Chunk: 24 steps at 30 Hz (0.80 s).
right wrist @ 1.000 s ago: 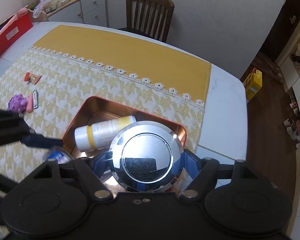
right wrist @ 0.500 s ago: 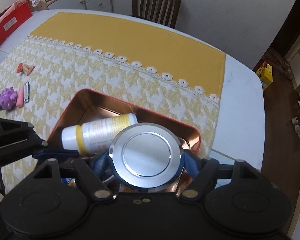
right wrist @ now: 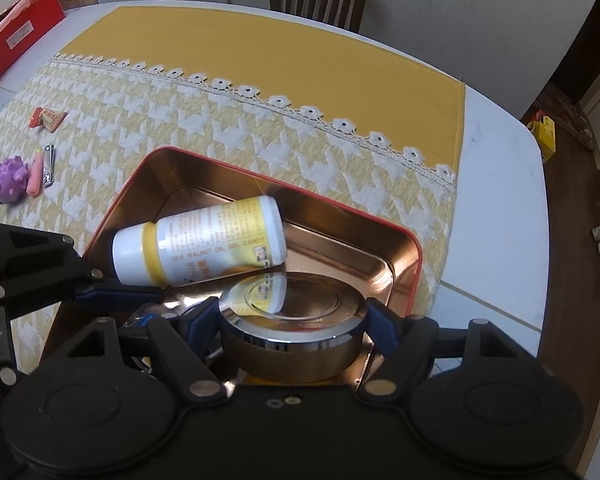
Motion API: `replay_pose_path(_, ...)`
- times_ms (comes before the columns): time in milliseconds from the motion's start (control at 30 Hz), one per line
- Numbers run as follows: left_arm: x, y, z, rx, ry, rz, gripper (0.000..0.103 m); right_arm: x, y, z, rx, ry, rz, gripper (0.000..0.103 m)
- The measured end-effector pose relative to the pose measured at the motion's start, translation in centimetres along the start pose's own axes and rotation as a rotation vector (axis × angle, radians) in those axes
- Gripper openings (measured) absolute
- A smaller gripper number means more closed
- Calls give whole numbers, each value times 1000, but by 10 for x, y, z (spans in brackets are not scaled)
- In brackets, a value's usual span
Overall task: Organize rigid objects
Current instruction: 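Carry the silver tin and lip balm into the red tin and open both grippers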
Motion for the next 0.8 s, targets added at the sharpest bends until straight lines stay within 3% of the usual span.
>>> replay_pose_path(333, 13, -4, 4, 7, -35, 0, 54, 12, -5, 2, -31, -30, -5, 77)
replay_pose_path(433, 24, -6, 5, 3, -60, 5, 59, 21, -7, 1, -49, -53, -23, 78)
replay_pose_path(800, 75, -6, 22, -9, -138, -10, 60, 55, 5, 11, -17, -105, -42, 83)
Point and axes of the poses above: each gripper's, at about its wrist camera, not at the fingertips, and x roughly against the way its jaws point, y to its left, z to its underside, the point moved 1 cm from there along -x, roughly the way its jaws point, and after that the axes turned 5 degrees about z, right-handed, at the moved point
